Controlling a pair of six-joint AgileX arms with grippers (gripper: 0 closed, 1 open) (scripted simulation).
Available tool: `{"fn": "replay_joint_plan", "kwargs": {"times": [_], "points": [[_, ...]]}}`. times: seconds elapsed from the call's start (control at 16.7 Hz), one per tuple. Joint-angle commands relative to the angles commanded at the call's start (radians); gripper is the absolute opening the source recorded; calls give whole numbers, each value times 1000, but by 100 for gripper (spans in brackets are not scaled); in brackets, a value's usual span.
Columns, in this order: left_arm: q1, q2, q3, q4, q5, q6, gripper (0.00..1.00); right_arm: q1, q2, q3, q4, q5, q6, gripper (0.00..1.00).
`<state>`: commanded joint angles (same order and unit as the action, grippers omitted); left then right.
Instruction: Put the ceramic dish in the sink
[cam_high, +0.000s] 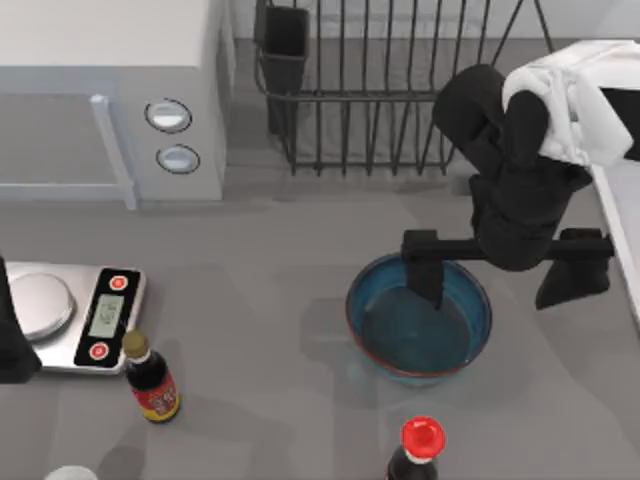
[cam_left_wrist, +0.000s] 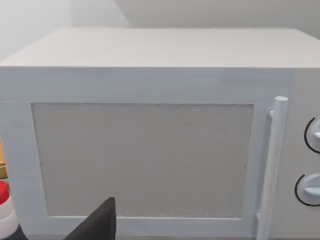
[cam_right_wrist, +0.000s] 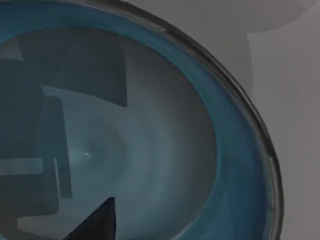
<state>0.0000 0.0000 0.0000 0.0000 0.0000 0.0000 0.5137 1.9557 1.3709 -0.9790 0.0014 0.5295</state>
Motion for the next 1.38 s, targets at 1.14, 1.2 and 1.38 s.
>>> {"fn": "replay_joint_plan", "kwargs": {"times": [1.14, 1.2, 1.38], "points": [[0, 0, 0, 0, 0, 0, 100, 1, 36, -82, 111, 0, 2, 17], [0, 0, 0, 0, 0, 0, 100, 1, 36, -82, 111, 0, 2, 10], [0, 0, 0, 0, 0, 0, 100, 1, 36, -82, 111, 0, 2, 0]]}}
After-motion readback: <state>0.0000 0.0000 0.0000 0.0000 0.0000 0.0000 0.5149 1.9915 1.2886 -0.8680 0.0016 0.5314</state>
